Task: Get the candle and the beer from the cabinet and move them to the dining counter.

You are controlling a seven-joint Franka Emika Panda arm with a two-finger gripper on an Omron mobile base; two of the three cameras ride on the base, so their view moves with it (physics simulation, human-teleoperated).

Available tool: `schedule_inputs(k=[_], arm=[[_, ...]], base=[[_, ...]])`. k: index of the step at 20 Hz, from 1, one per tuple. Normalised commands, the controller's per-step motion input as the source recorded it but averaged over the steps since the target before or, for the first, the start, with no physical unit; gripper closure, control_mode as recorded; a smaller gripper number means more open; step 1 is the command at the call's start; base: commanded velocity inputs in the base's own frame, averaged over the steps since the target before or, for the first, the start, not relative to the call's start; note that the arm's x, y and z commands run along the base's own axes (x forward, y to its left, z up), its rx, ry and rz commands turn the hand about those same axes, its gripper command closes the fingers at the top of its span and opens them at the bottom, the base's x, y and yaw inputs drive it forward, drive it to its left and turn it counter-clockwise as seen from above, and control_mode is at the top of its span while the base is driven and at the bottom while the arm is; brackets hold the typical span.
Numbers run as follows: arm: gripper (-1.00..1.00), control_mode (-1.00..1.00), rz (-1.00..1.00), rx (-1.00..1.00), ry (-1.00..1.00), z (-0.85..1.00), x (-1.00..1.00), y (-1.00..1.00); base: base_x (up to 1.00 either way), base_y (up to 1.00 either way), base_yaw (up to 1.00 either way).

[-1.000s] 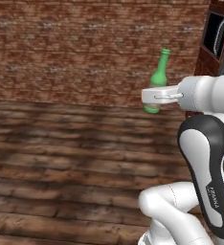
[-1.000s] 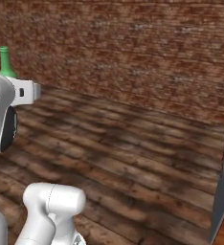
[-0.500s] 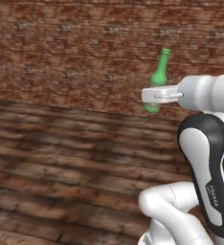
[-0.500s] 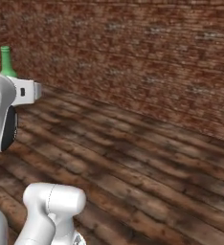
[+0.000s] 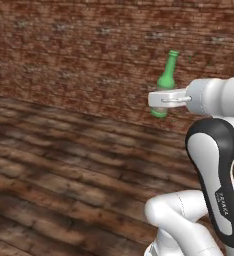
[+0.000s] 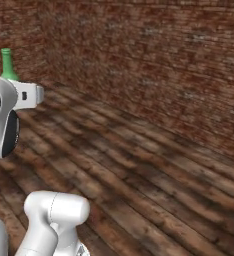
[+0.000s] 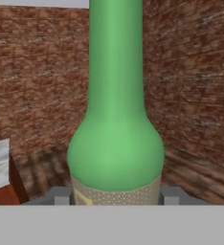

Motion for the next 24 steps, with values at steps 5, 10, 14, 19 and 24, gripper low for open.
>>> schedule_inputs(k=[5, 10, 14, 19, 24], arm=[[1.00, 1.00, 0.00, 0.00, 0.00, 0.00, 0.00, 0.00], [1.00, 1.00, 0.00, 0.00, 0.00, 0.00, 0.00, 0.00], [1.00, 1.00, 0.00, 0.00, 0.00, 0.00, 0.00, 0.00], [1.00, 1.00, 0.00, 0.00, 0.00, 0.00, 0.00, 0.00], [1.00, 1.00, 0.00, 0.00, 0.00, 0.00, 0.00, 0.00]], base=[[0.82, 0.06, 0.34], [0.81, 0.06, 0.35], [0.80, 0.04, 0.36], [0.80, 0.04, 0.36], [0.80, 0.04, 0.36]])
